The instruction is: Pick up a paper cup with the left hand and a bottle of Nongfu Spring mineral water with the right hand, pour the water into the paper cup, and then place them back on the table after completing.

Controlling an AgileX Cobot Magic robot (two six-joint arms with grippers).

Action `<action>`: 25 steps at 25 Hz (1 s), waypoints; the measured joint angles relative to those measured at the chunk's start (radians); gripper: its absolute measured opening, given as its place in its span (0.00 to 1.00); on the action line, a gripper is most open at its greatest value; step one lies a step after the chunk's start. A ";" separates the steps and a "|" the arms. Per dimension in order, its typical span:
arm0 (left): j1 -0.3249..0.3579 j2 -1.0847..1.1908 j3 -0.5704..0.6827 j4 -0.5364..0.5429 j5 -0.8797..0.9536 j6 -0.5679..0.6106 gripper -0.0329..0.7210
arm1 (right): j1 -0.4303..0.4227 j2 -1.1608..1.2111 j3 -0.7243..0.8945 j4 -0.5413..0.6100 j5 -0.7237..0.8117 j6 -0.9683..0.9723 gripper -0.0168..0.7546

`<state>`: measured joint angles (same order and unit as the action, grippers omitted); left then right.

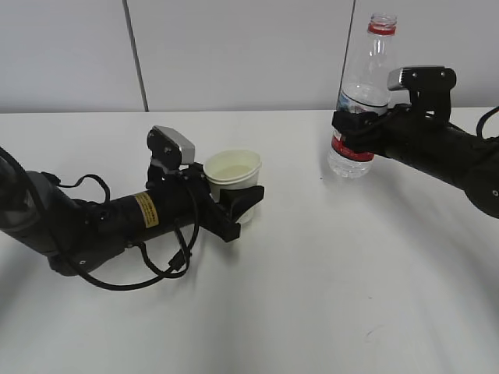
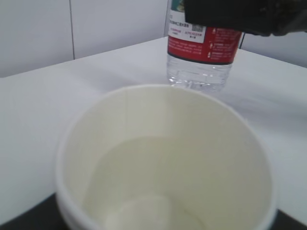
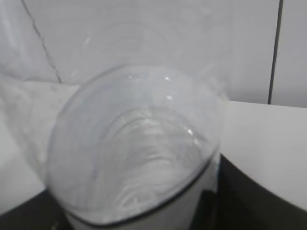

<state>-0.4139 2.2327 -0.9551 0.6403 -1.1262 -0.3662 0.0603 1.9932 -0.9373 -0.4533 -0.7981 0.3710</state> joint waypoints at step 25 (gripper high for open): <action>0.273 0.000 0.000 -0.062 0.059 0.089 0.58 | 0.000 0.000 0.000 0.000 0.028 0.002 0.55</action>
<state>-0.1413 2.2327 -0.9551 0.5786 -1.0668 -0.2769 0.0603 1.9932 -0.9373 -0.4533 -0.7703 0.3725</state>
